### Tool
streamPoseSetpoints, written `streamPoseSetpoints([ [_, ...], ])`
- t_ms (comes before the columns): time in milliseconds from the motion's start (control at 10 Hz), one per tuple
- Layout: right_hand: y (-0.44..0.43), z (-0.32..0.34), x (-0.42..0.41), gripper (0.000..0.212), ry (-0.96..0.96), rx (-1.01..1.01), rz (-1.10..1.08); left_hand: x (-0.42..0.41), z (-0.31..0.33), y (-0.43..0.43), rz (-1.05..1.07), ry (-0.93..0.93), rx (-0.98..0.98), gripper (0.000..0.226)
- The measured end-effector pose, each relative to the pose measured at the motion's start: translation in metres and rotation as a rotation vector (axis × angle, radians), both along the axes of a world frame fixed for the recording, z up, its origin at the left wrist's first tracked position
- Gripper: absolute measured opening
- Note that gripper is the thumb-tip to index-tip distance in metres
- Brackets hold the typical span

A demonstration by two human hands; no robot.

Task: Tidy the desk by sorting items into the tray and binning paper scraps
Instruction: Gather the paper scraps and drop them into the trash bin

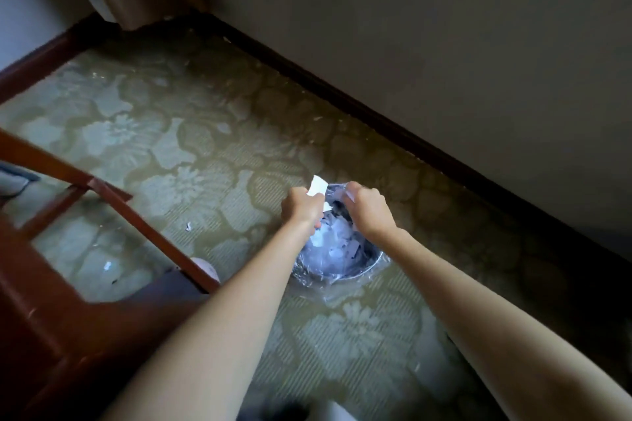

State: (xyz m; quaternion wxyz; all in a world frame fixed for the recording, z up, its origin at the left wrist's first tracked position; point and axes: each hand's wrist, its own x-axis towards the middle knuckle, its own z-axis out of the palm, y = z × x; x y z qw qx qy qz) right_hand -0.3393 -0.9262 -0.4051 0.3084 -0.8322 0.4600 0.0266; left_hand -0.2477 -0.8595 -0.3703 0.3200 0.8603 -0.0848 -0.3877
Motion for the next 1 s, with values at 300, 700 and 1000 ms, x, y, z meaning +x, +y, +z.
streamPoseSetpoints([
  [300,-0.028,-0.082,0.0,0.031,0.233,0.069,0.172,0.002,-0.082,-0.03,-0.035,0.254,0.129,0.037],
  [700,-0.021,-0.118,-0.002,0.062,0.292,0.192,0.246,0.009,-0.114,-0.018,-0.186,0.157,0.189,0.047],
  [1000,0.002,-0.064,-0.001,0.082,0.258,0.168,0.253,0.019,-0.05,0.013,-0.308,-0.003,0.194,0.057],
])
